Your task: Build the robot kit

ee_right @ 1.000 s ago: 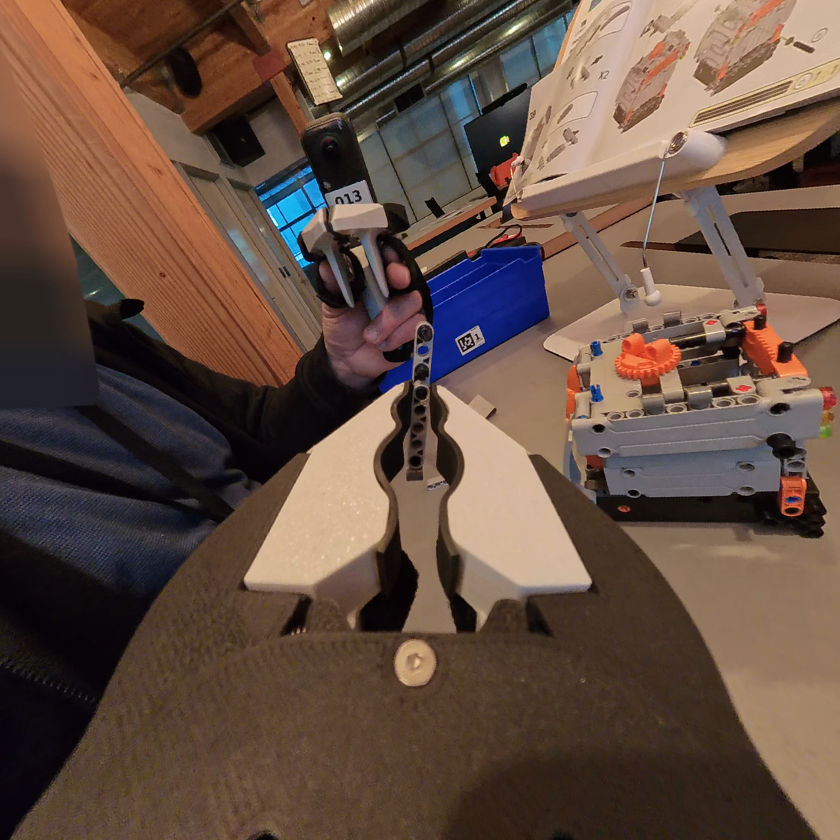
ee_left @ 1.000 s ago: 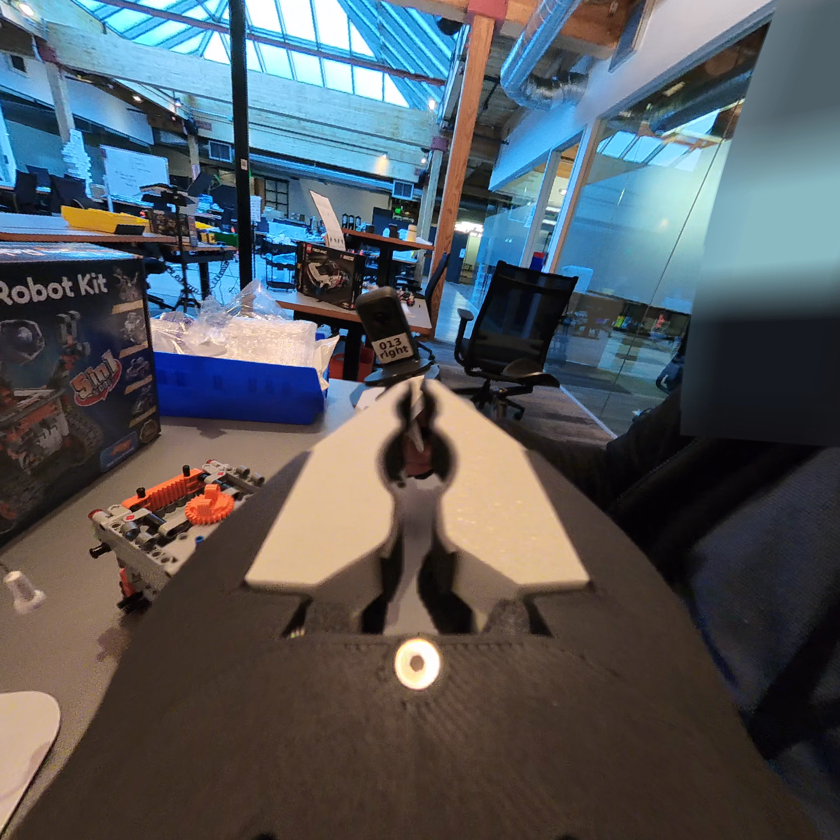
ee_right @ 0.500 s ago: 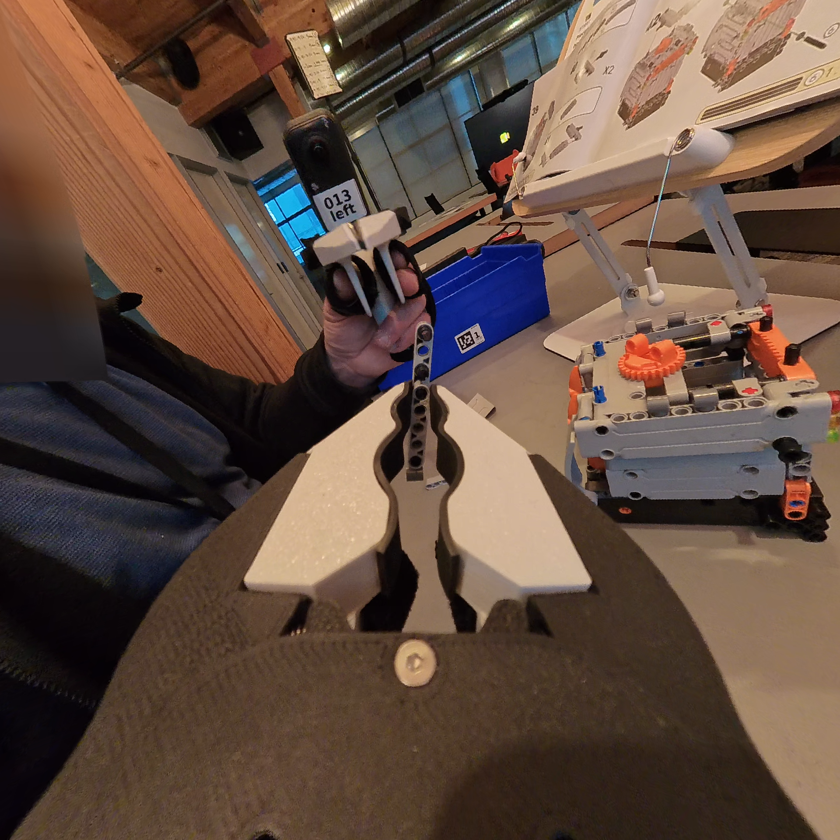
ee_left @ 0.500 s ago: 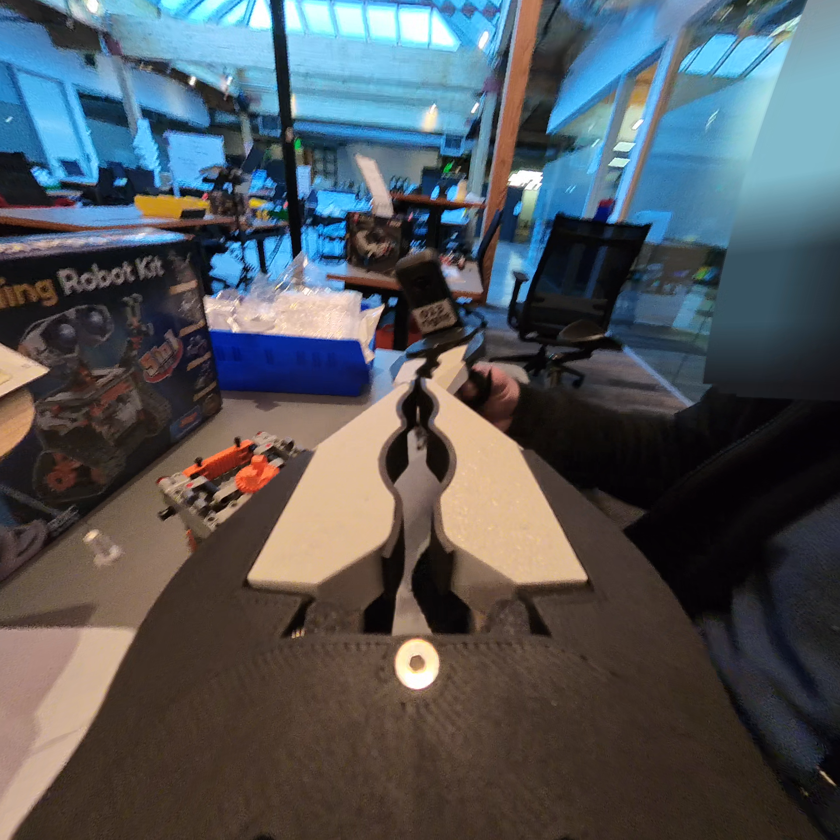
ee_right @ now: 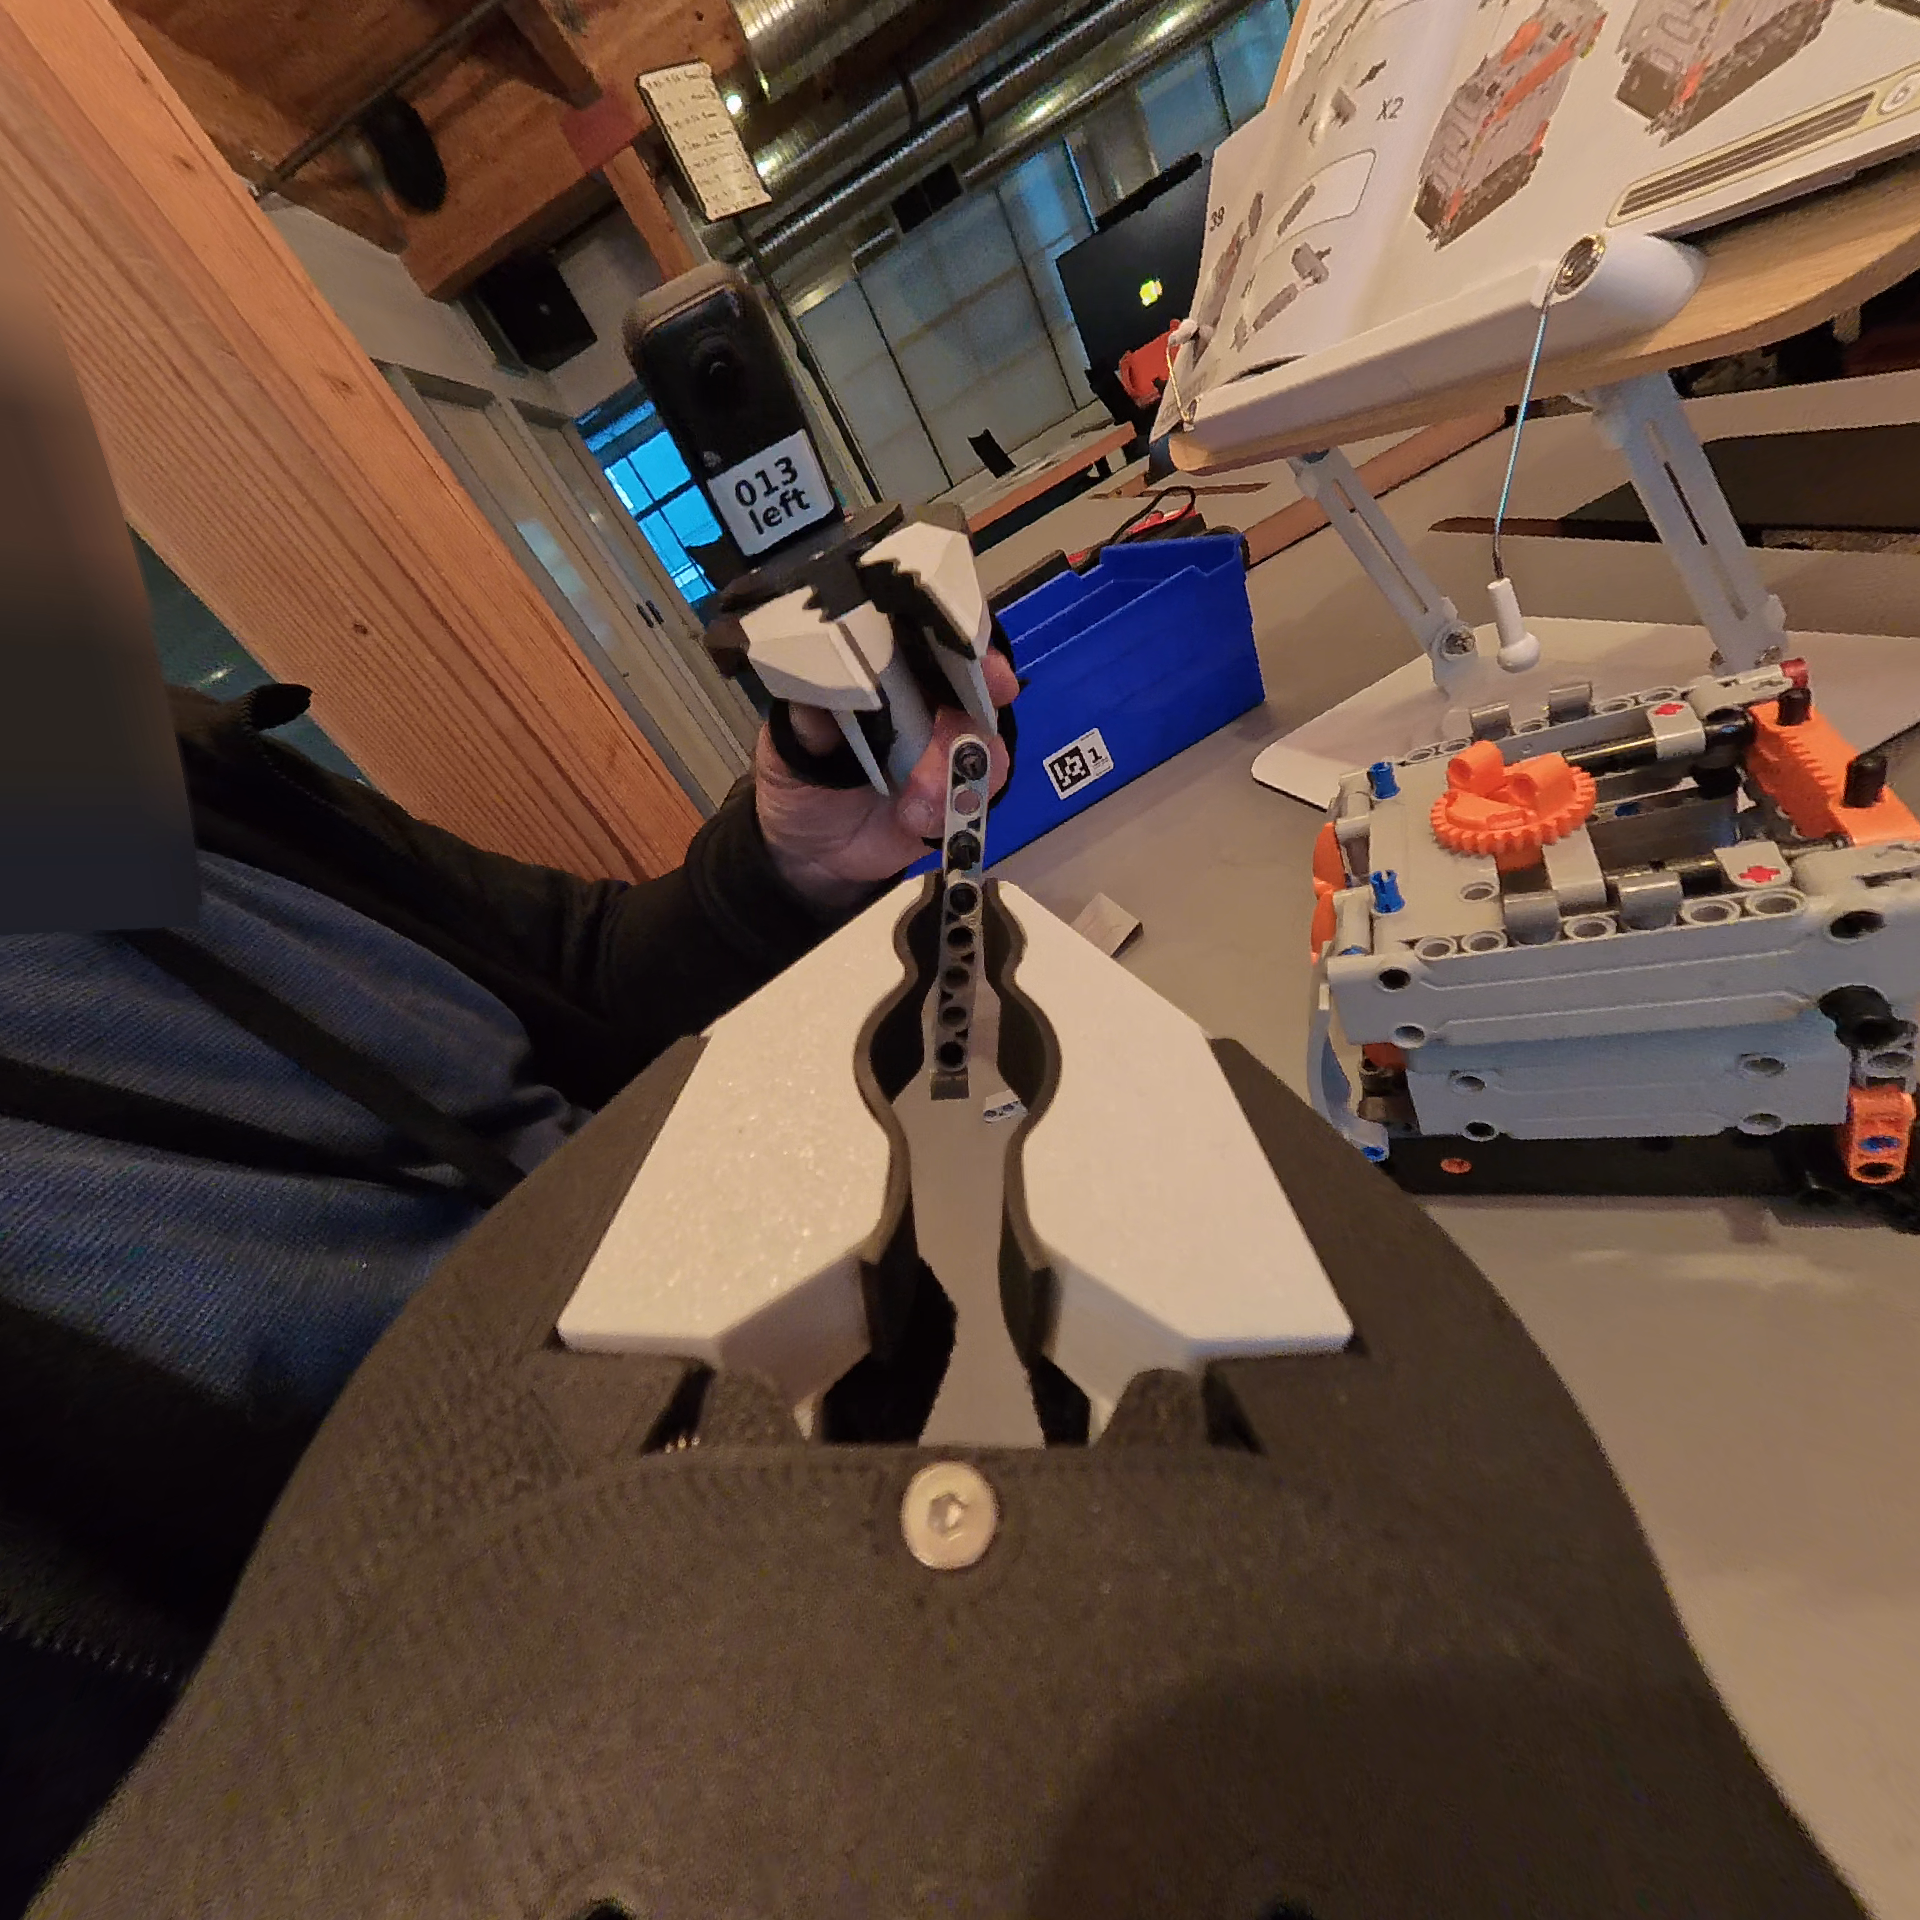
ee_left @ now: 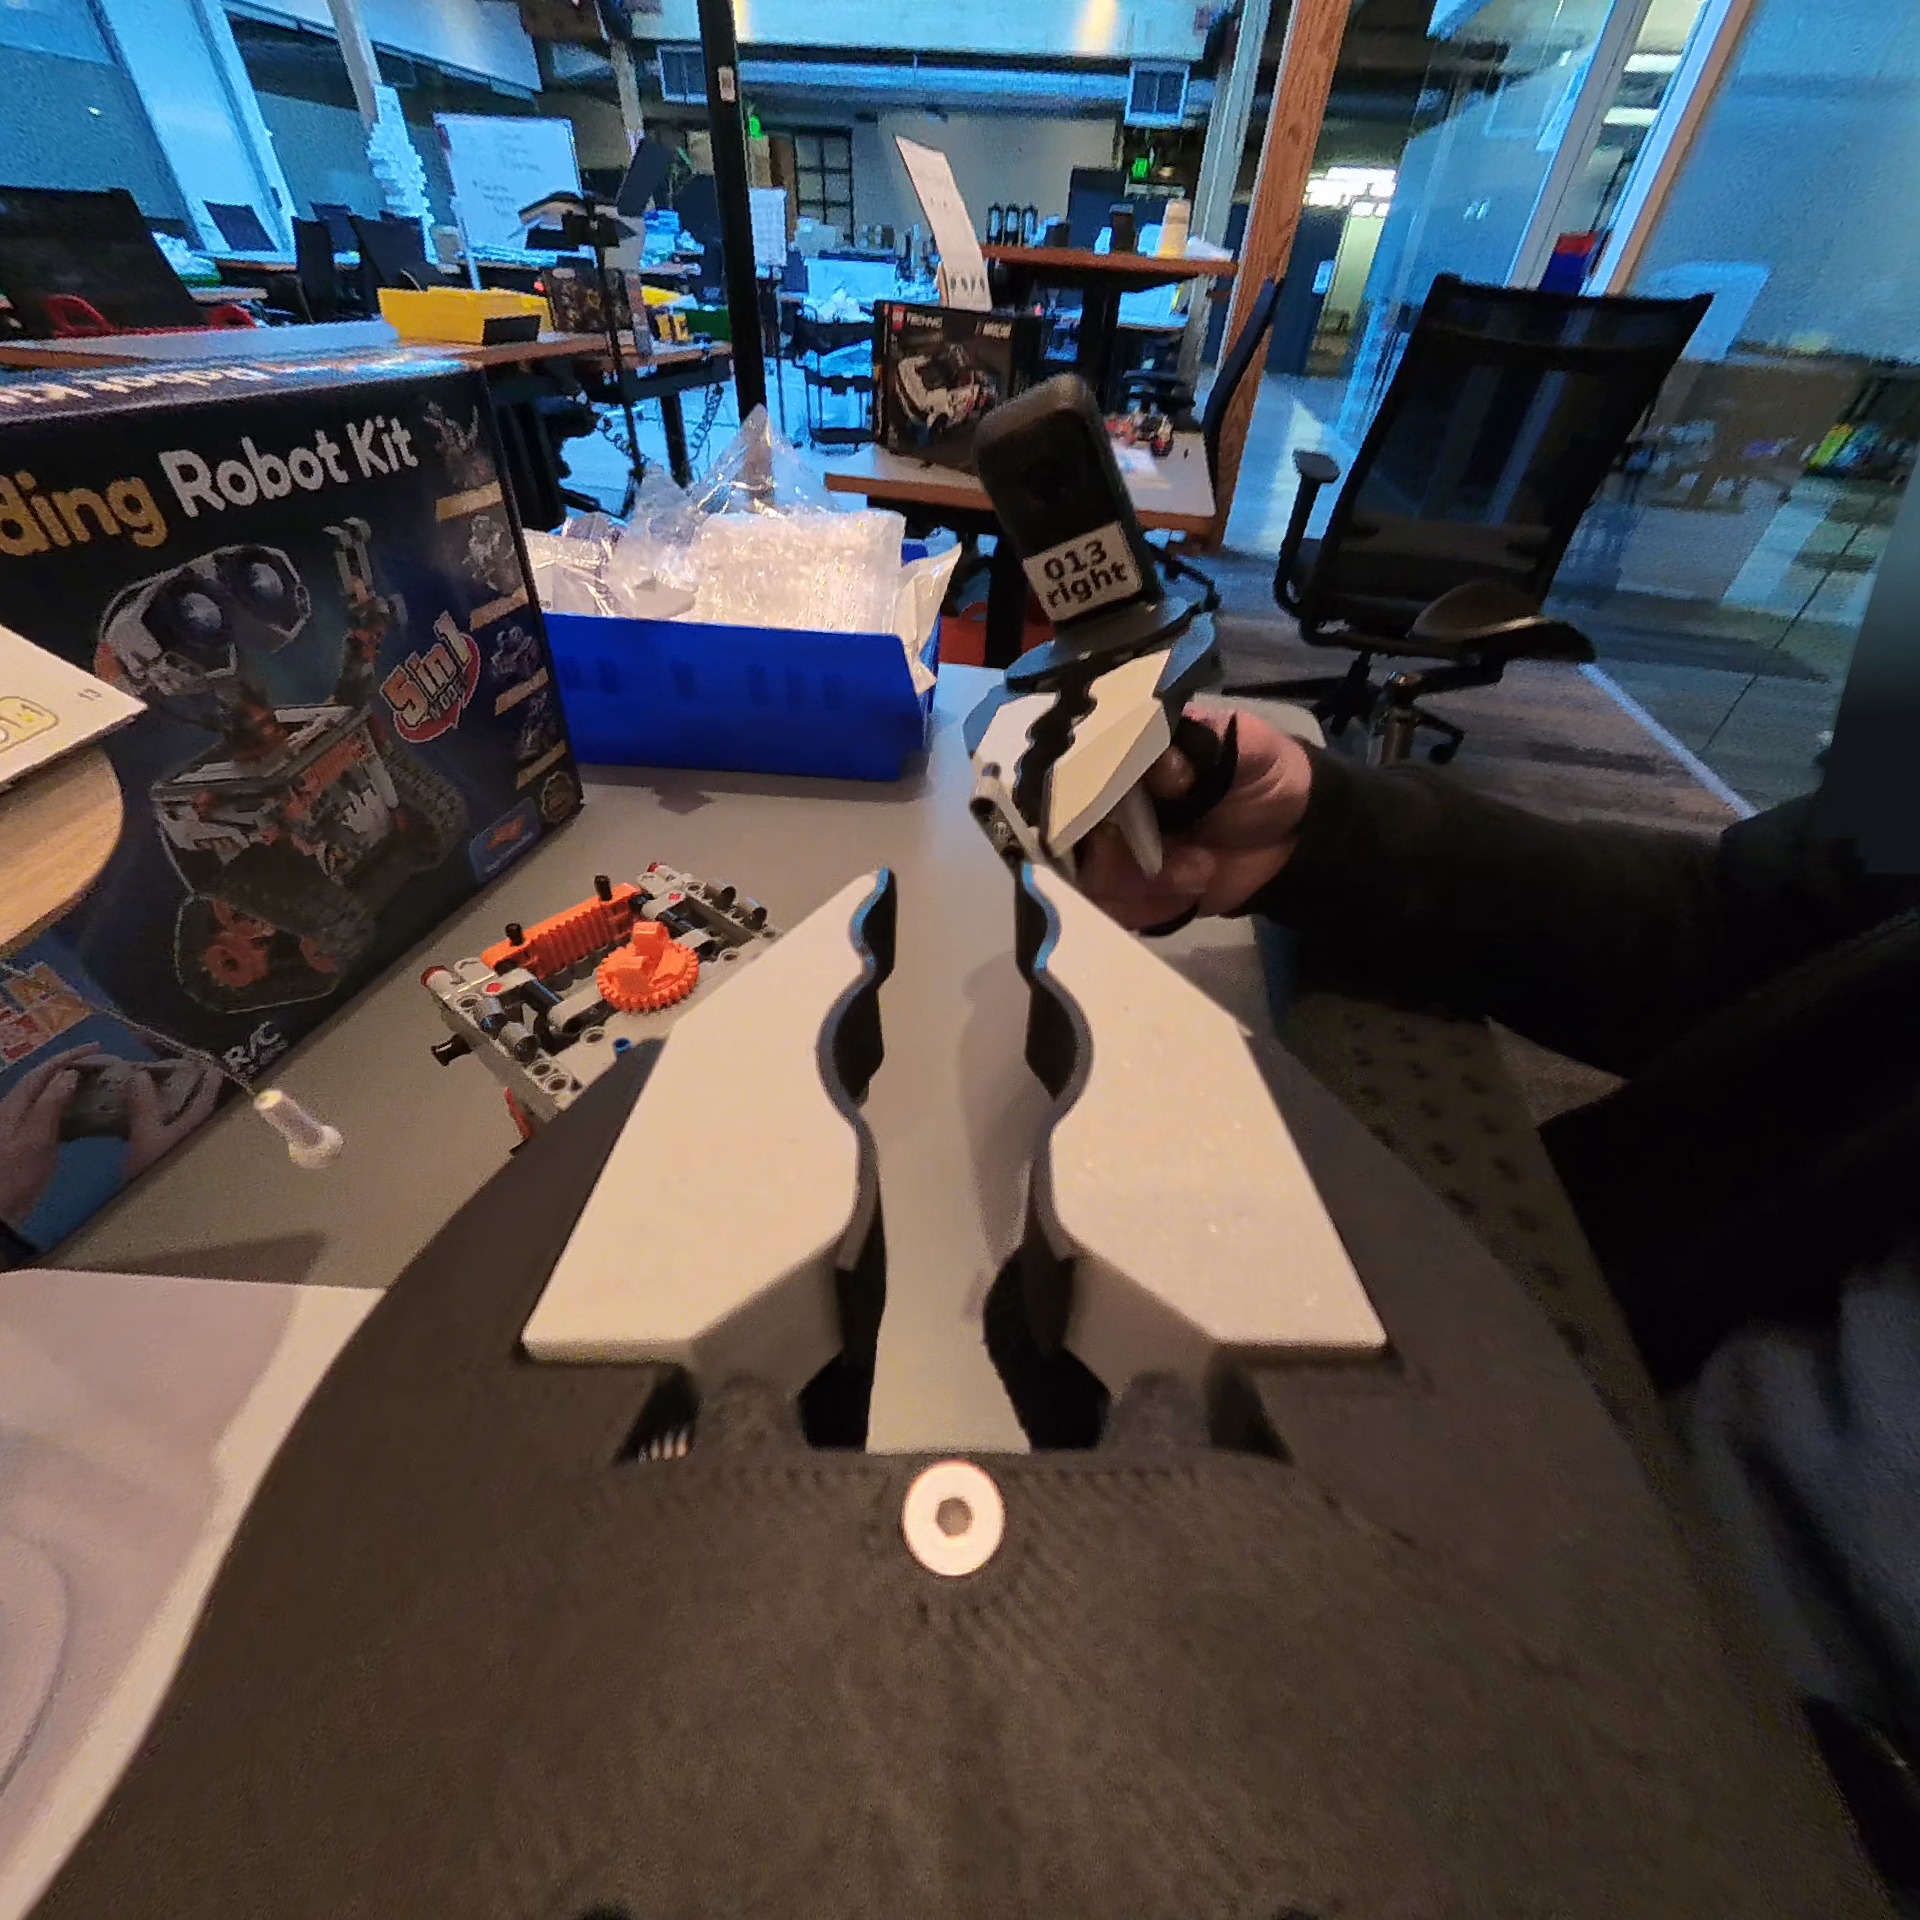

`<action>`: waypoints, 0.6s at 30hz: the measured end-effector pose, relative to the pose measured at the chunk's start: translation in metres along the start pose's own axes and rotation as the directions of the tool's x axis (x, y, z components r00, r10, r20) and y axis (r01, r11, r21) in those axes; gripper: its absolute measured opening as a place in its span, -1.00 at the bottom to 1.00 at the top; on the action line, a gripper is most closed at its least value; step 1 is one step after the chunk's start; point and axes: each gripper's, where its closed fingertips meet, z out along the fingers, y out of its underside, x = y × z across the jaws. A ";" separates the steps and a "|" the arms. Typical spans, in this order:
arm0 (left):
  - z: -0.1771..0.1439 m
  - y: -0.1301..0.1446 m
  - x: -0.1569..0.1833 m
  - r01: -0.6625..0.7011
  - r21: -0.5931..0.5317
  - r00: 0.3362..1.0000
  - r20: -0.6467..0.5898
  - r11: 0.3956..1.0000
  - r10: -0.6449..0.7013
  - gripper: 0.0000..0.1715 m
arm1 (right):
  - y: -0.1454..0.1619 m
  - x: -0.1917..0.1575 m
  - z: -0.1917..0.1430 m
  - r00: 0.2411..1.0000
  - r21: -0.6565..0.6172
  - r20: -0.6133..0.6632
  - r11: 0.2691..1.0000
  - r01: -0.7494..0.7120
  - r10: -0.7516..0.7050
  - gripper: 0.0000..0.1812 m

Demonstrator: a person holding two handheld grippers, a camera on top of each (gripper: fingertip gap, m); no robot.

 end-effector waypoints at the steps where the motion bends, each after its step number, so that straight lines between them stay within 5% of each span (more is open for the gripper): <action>1: 0.001 0.004 0.000 -0.014 -0.020 1.000 0.005 1.000 0.014 -0.78 | -0.001 0.000 0.000 1.000 0.006 0.001 1.000 -0.004 0.004 -0.95; 18: 0.040 0.056 0.018 -0.012 -0.213 0.997 -0.083 0.977 -0.006 -0.51 | -0.018 -0.016 0.014 0.993 0.136 0.109 0.989 -0.066 0.051 -0.96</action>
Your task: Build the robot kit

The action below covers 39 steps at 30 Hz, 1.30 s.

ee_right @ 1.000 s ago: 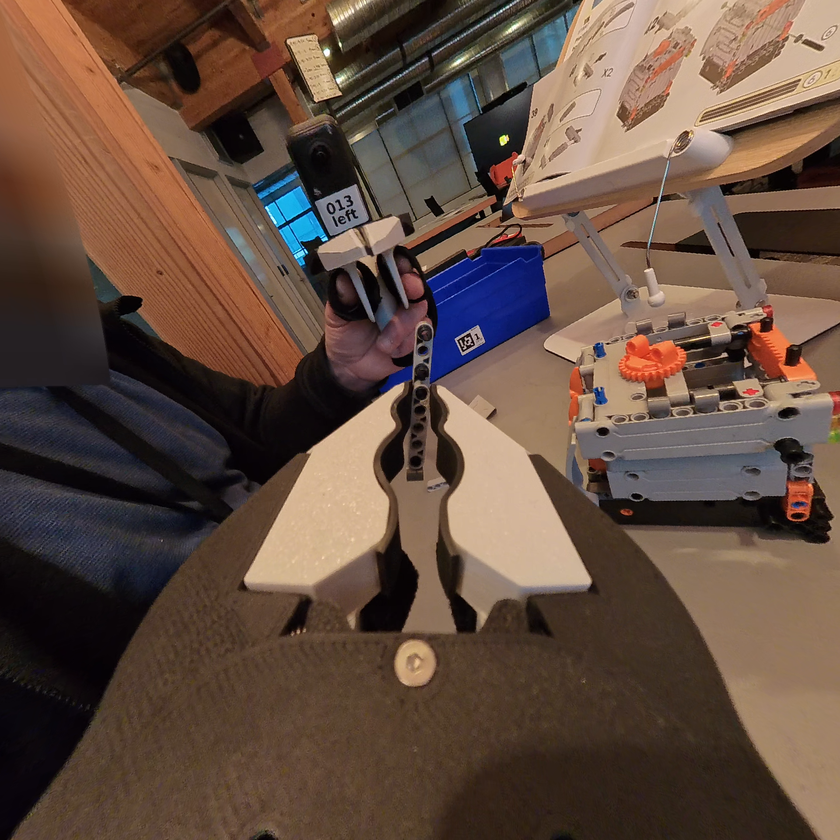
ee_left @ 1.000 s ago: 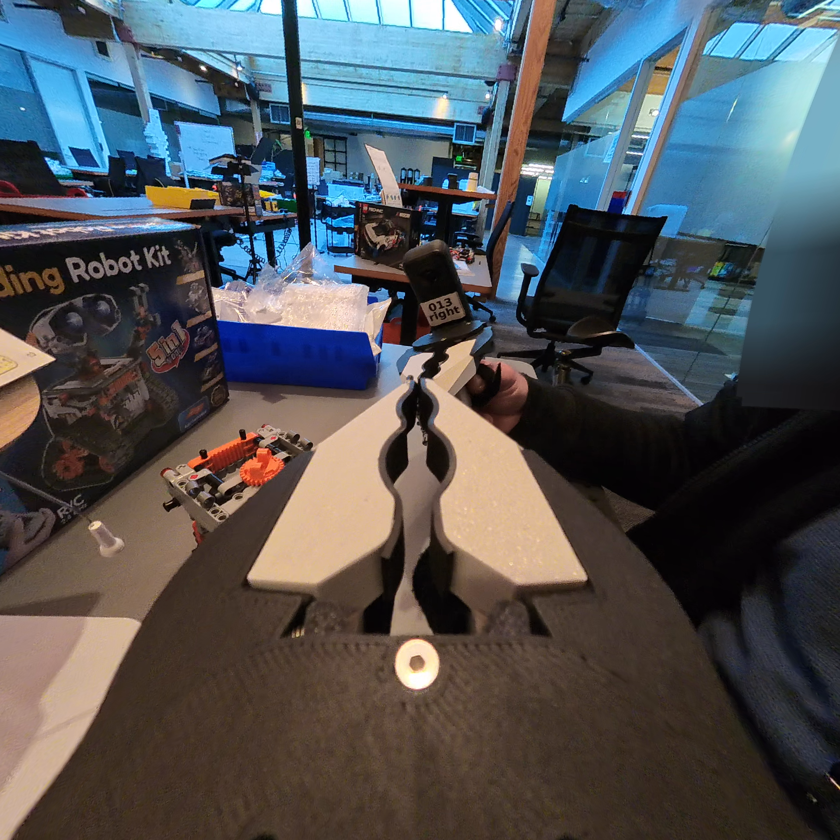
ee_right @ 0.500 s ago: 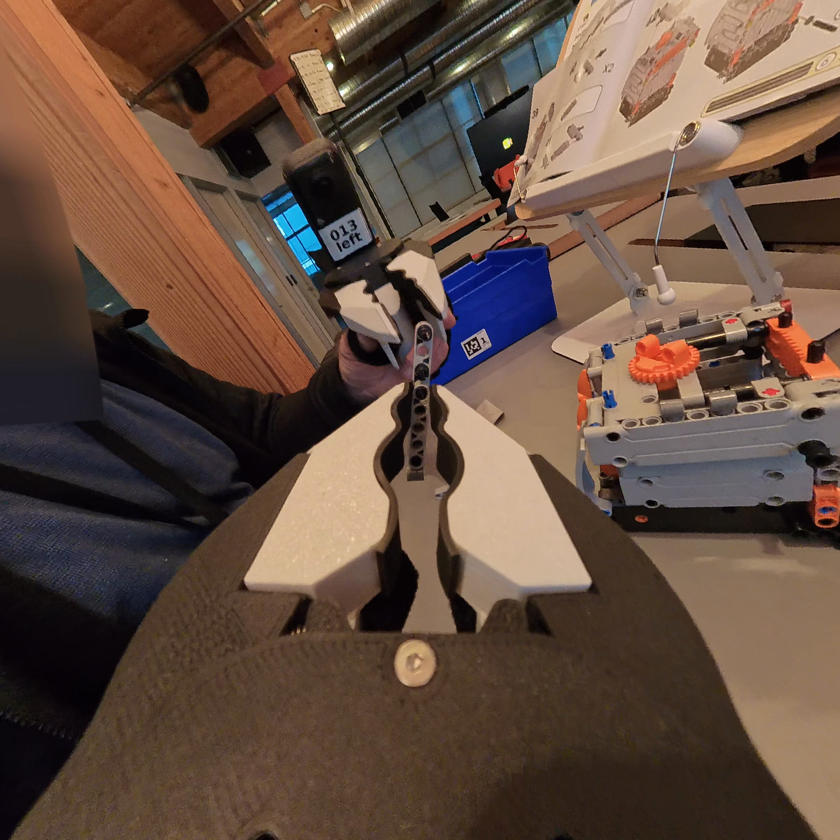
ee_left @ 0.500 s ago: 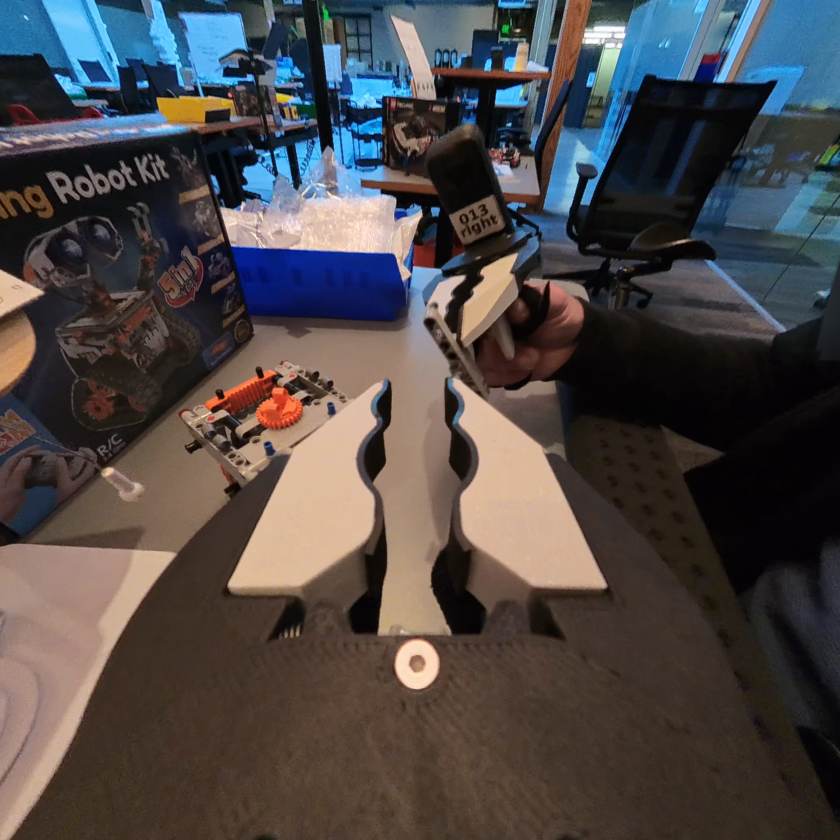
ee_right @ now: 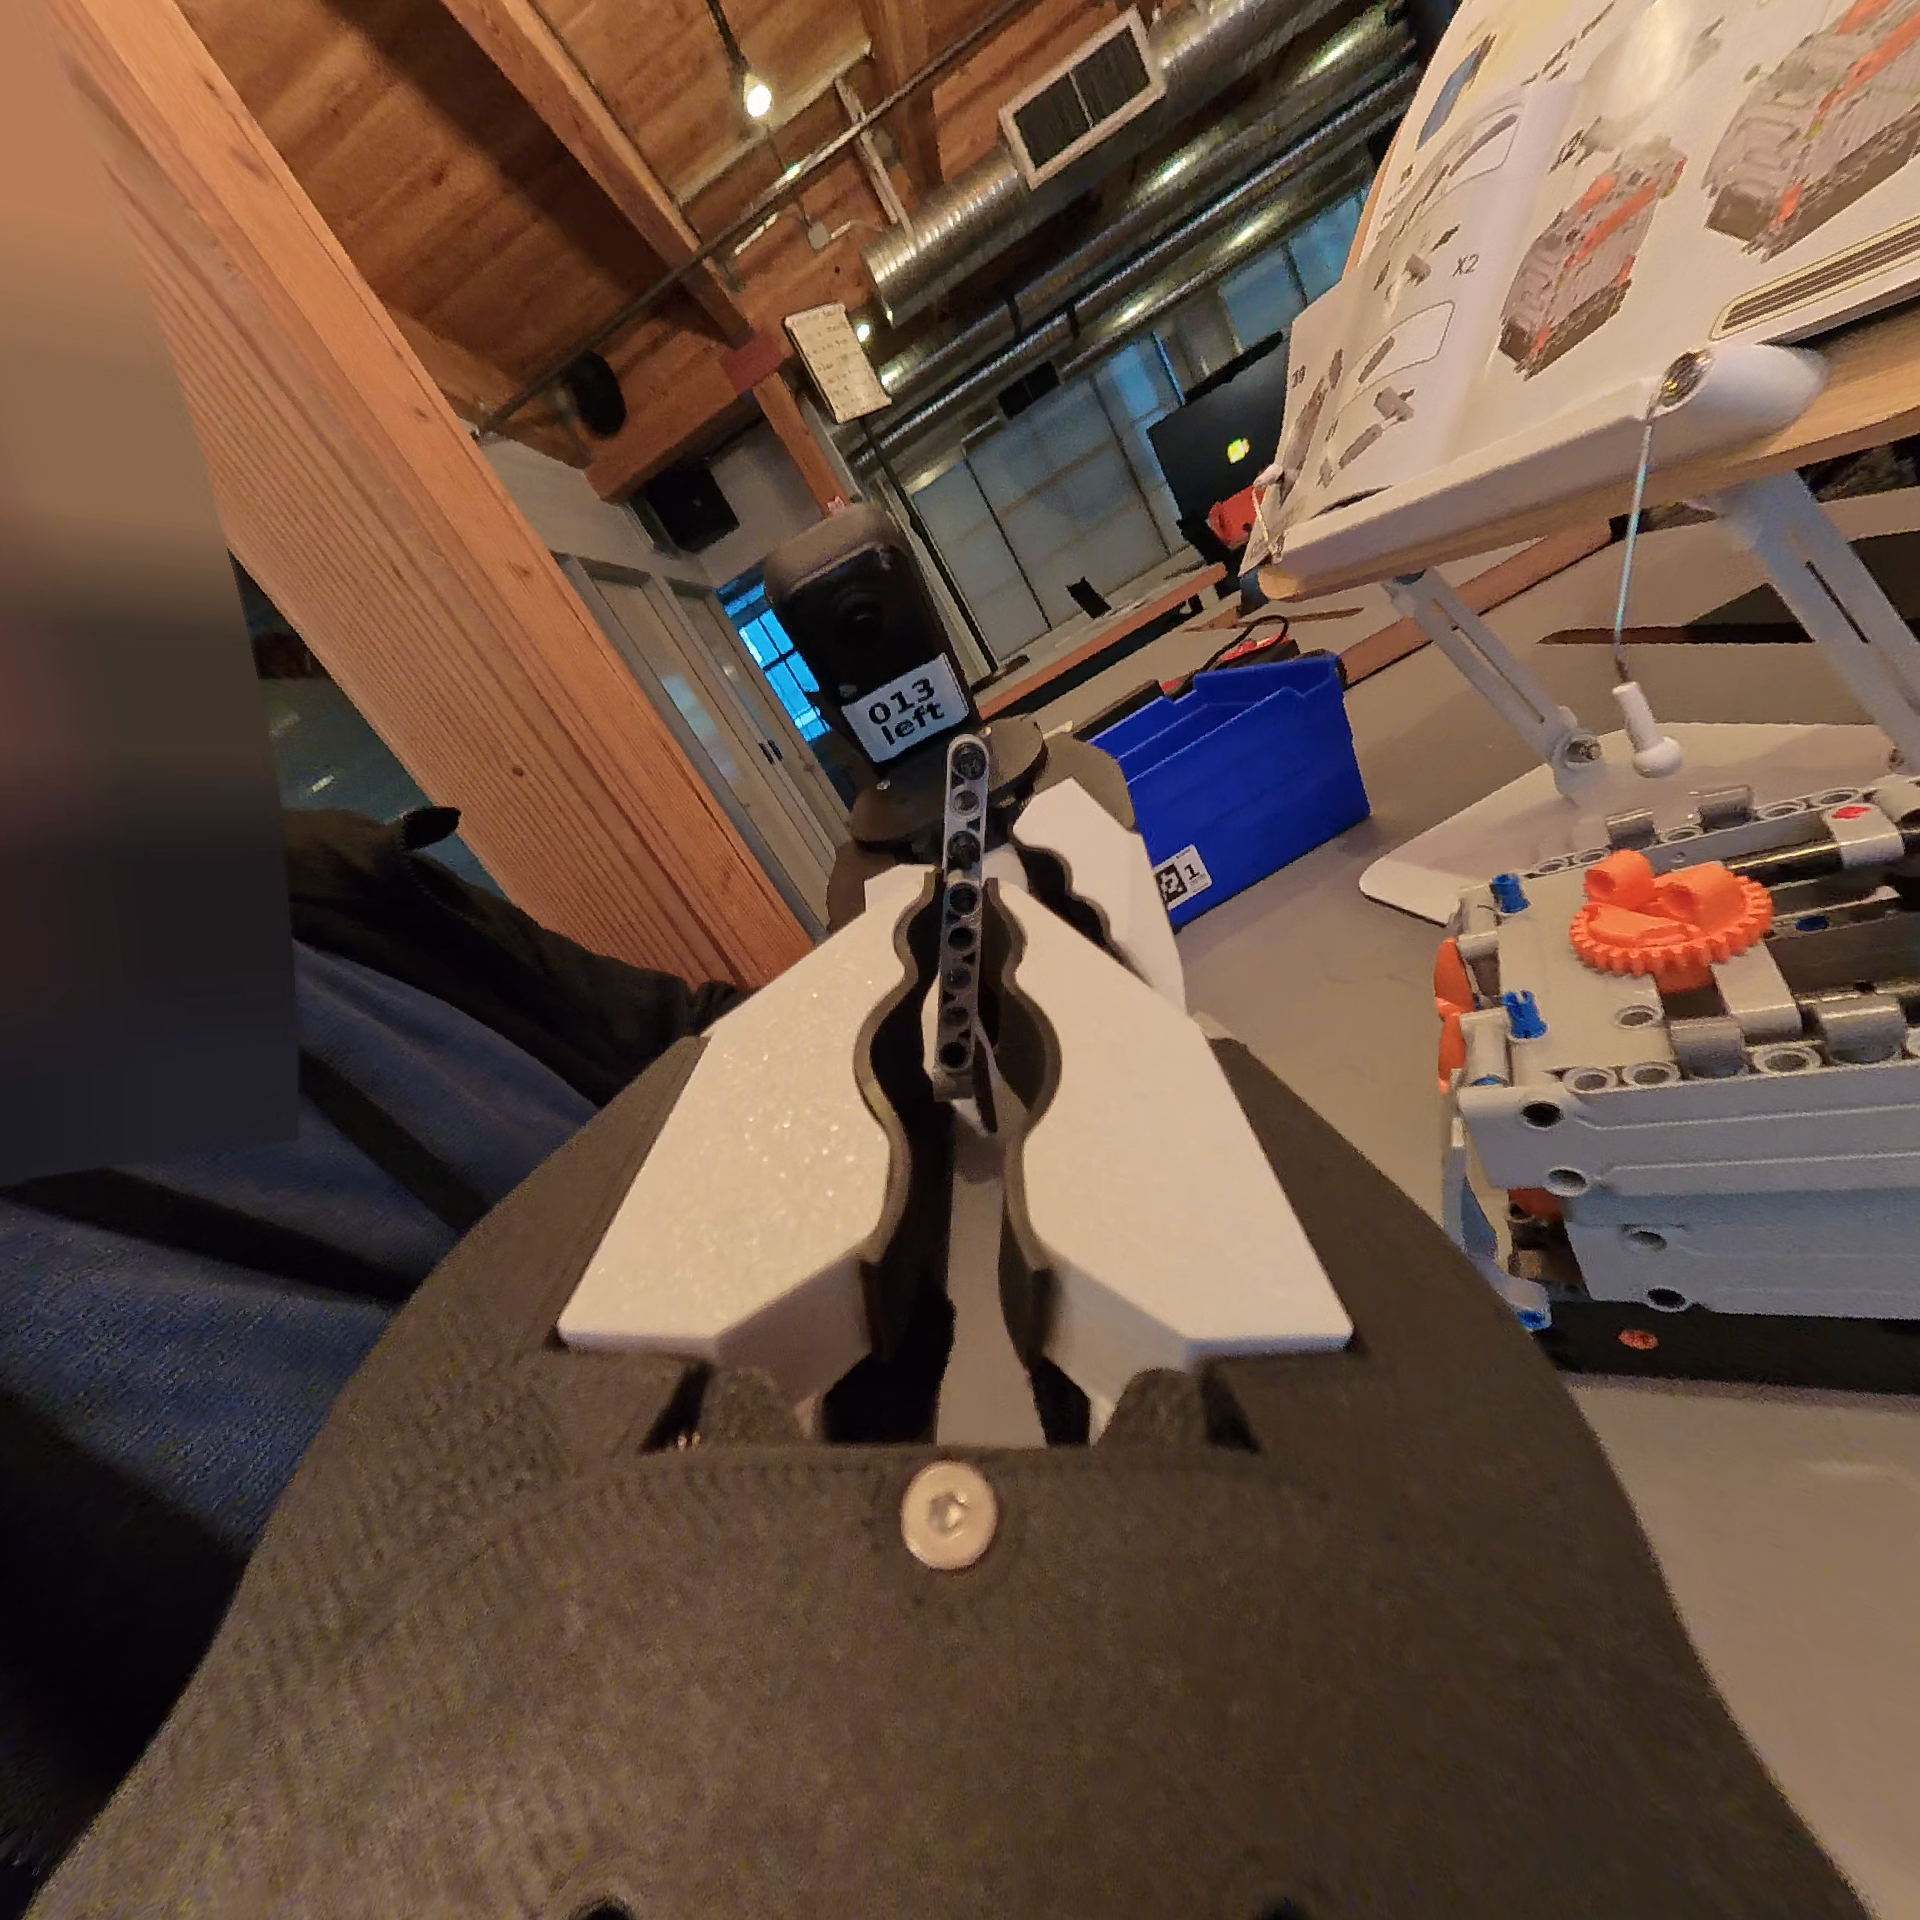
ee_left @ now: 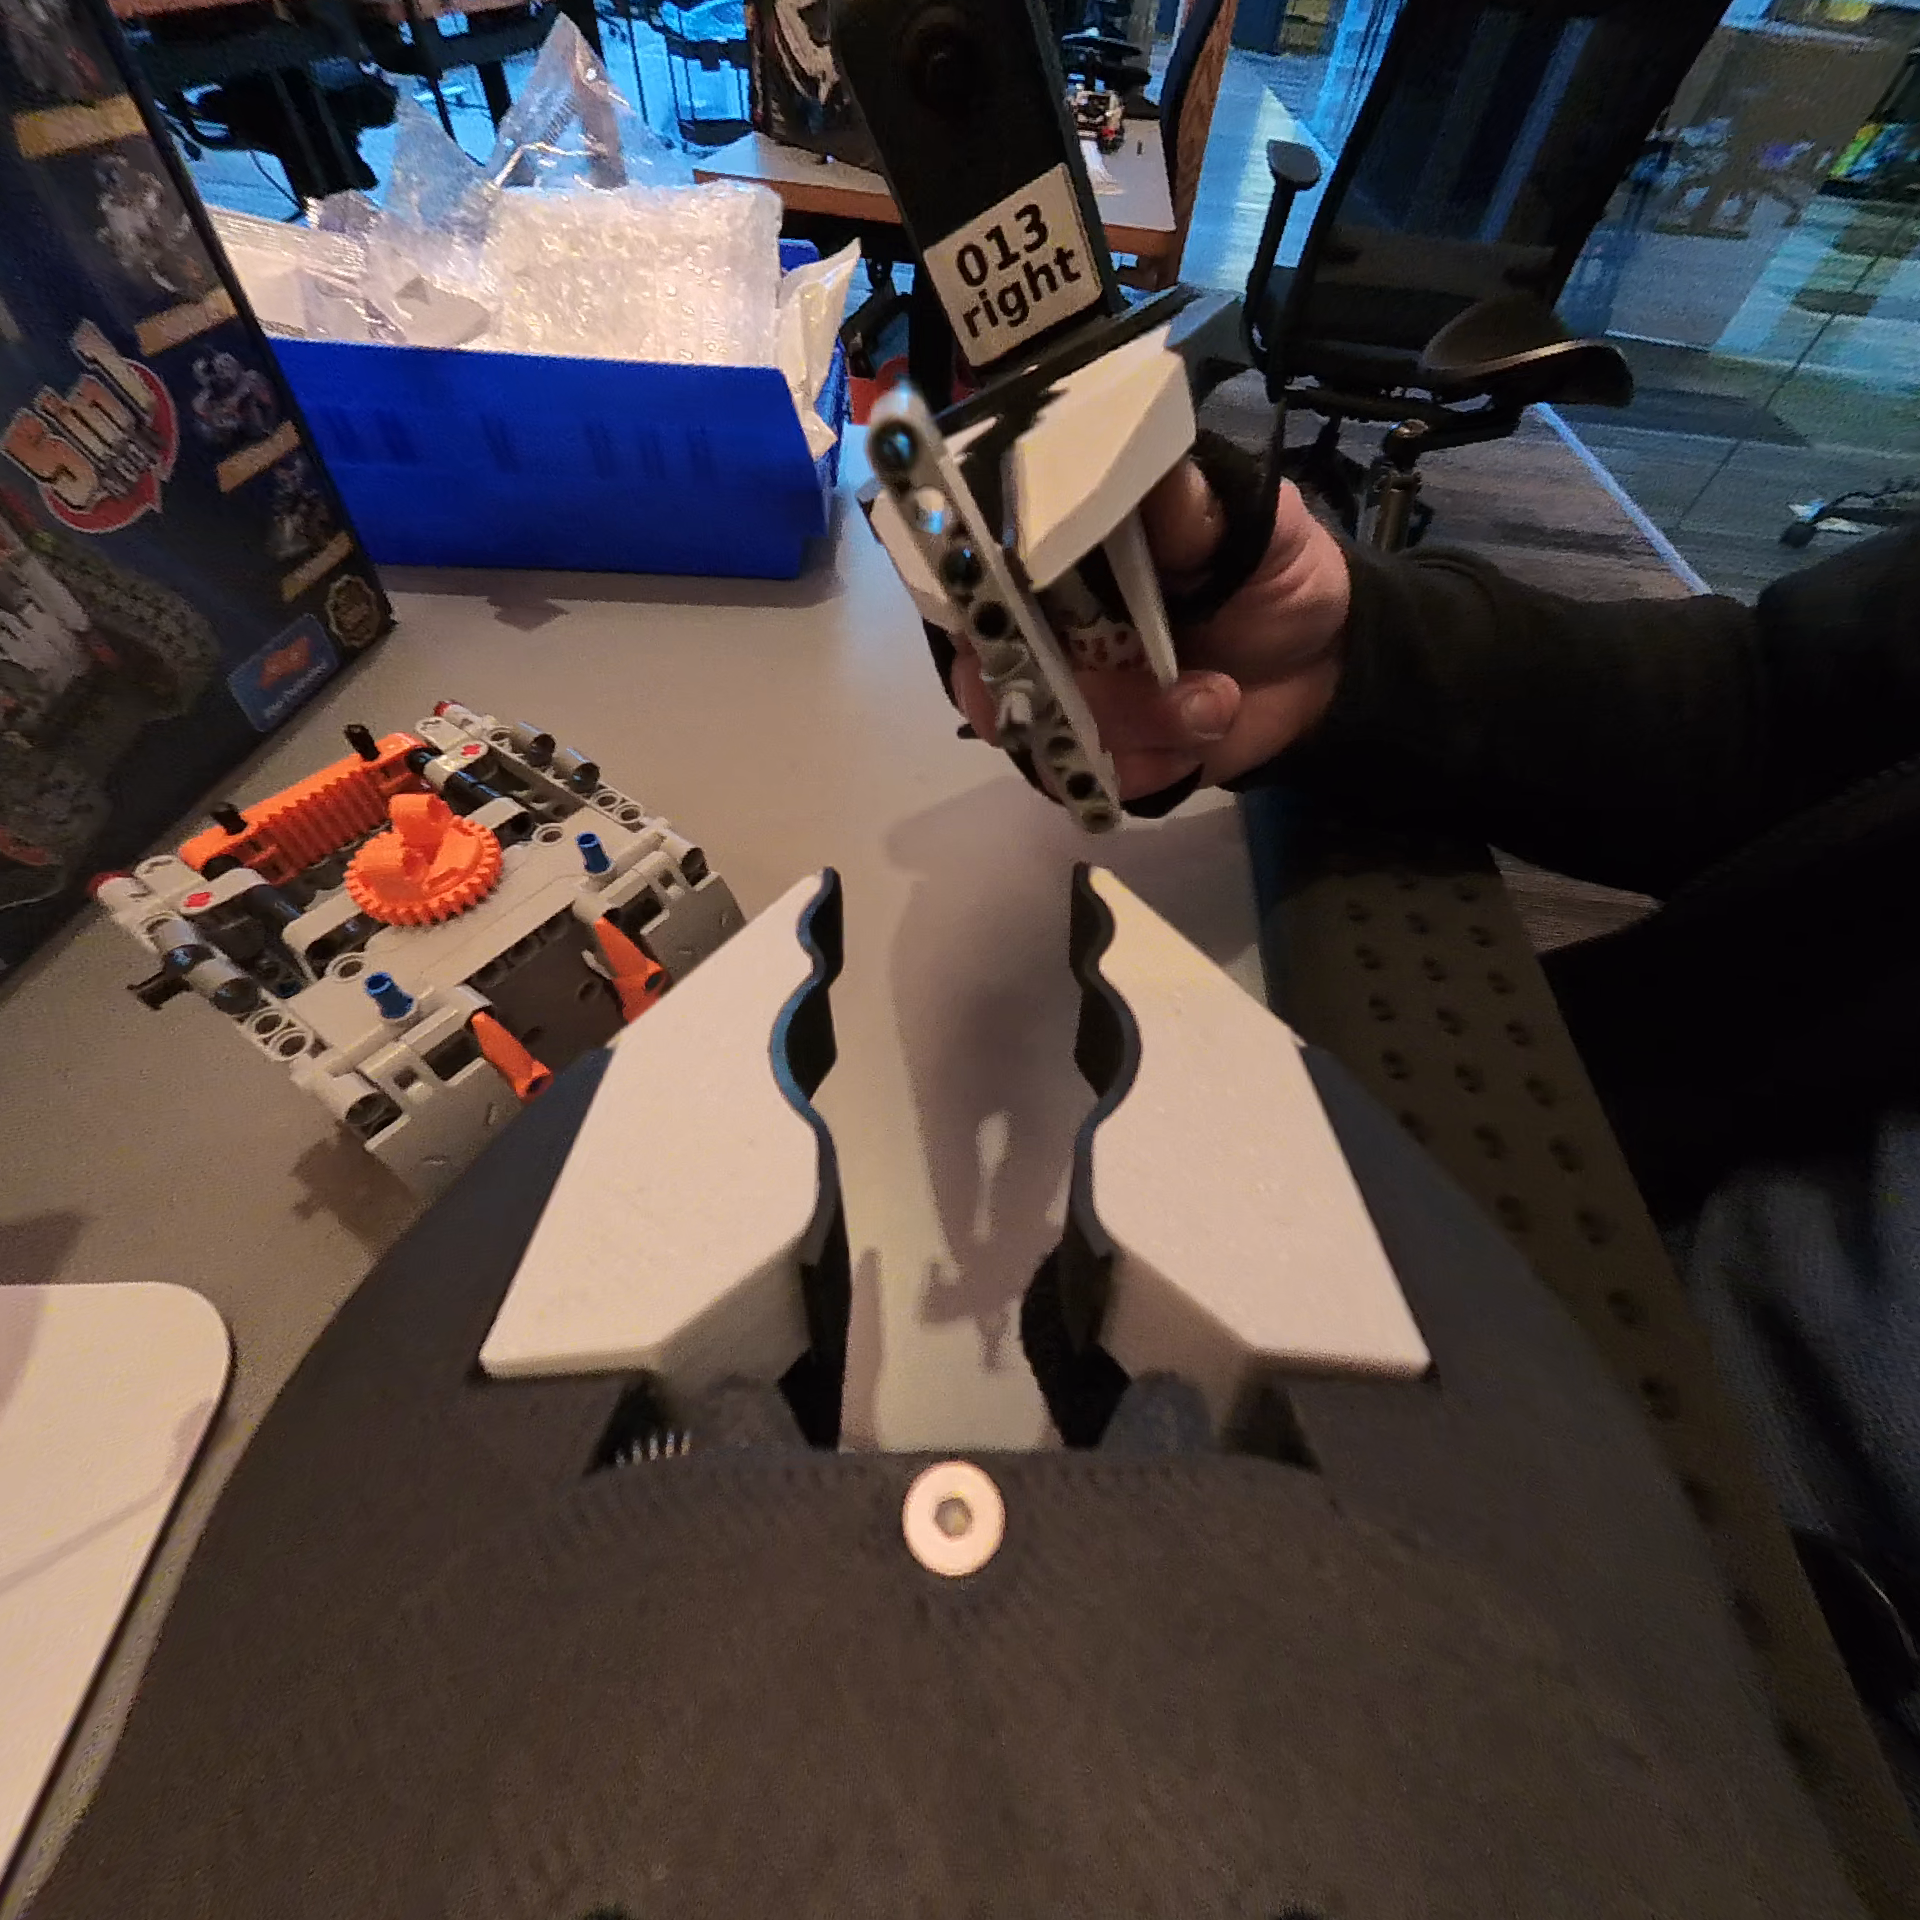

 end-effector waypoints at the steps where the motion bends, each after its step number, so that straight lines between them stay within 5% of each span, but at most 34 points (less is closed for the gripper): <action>1: 0.002 0.001 0.002 0.001 -0.003 1.000 -0.012 1.000 -0.001 -0.52 | -0.002 0.001 -0.001 1.000 0.013 -0.002 1.000 -0.006 0.006 -0.95; 7: 0.008 -0.012 0.022 0.109 0.077 0.982 -0.166 0.991 -0.095 -0.55 | -0.005 0.003 -0.004 1.000 0.033 -0.005 0.999 -0.015 0.015 -0.95; 10: 0.004 -0.022 0.023 0.183 0.139 0.964 -0.220 0.973 -0.150 -0.73 | -0.004 0.003 -0.004 1.000 0.030 -0.007 0.999 -0.015 0.016 -0.95; 13: 0.001 -0.024 0.019 0.216 0.159 0.957 -0.232 0.963 -0.176 -0.91 | -0.002 0.003 -0.002 1.000 0.019 -0.013 1.000 -0.008 0.008 -0.96; 23: -0.007 -0.025 0.020 0.266 0.135 0.937 -0.269 0.955 -0.223 -0.94 | 0.003 0.000 -0.002 0.985 -0.057 -0.082 0.988 0.146 -0.151 -0.85; 30: -0.015 -0.018 0.019 0.327 0.059 0.901 -0.321 0.943 -0.292 -0.94 | 0.006 0.005 -0.006 0.771 -0.267 -0.257 0.810 0.522 -0.582 -0.66; 39: -0.009 -0.008 0.024 0.327 -0.017 0.890 -0.332 0.945 -0.314 -0.94 | 0.038 0.008 0.009 0.715 -0.434 -0.177 0.706 0.559 -0.676 -0.55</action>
